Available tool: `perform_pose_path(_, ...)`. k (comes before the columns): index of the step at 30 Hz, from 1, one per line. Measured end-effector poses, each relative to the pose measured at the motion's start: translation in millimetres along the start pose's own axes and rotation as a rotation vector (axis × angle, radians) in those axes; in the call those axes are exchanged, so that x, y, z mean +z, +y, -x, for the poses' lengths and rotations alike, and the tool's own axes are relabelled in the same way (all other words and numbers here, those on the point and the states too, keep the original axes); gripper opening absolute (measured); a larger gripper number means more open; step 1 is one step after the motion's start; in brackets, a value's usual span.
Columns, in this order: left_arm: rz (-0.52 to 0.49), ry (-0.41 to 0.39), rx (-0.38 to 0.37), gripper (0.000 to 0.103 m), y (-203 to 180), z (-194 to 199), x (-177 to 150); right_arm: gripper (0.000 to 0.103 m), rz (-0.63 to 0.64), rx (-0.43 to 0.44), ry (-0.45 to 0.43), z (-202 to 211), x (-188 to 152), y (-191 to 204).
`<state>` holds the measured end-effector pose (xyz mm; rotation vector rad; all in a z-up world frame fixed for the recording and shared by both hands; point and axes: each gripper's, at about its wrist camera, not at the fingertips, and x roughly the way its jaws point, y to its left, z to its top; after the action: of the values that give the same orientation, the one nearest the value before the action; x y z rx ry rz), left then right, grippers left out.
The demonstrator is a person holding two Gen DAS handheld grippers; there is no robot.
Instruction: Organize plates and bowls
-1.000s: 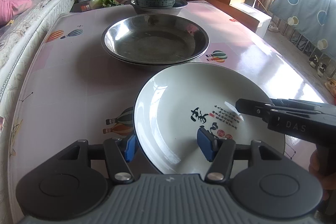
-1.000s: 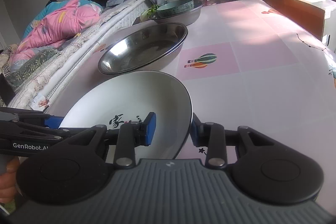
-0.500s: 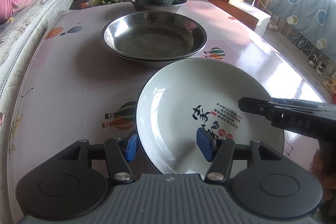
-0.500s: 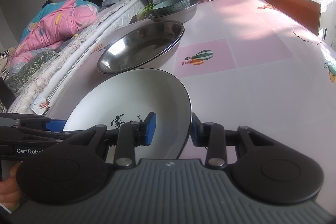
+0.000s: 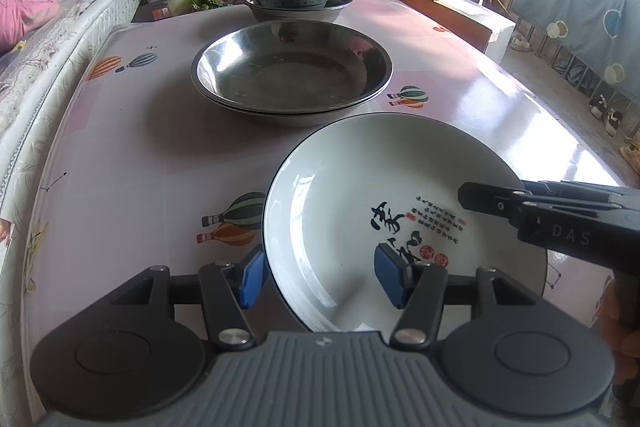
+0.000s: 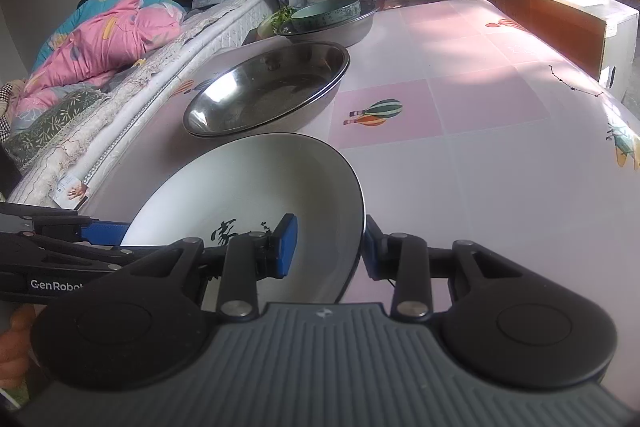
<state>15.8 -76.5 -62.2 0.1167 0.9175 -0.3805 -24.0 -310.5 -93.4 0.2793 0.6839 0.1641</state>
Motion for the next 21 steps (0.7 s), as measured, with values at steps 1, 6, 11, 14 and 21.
perform_pose_path(1,-0.004,-0.001,0.001,0.058,-0.3,-0.1,0.0,0.034,0.001,-0.003,0.001,-0.5,-0.6,-0.1)
perform_pose_path(6,-0.021,-0.006,0.013,0.058,-2.8,-0.5,-0.5,0.034,0.000,-0.006,0.003,-2.6,-1.6,-0.2)
perform_pose_path(11,-0.022,-0.004,0.023,0.059,-4.1,-0.7,-0.3,0.034,0.006,-0.008,0.007,-2.9,-1.9,-0.1)
perform_pose_path(14,-0.026,-0.004,0.029,0.059,-5.1,-0.9,-0.5,0.034,0.008,-0.010,0.007,-3.2,-2.7,0.2)
perform_pose_path(21,-0.041,0.013,0.039,0.059,-6.1,-4.2,2.6,0.035,0.007,-0.009,0.006,-3.5,-2.8,-0.2)
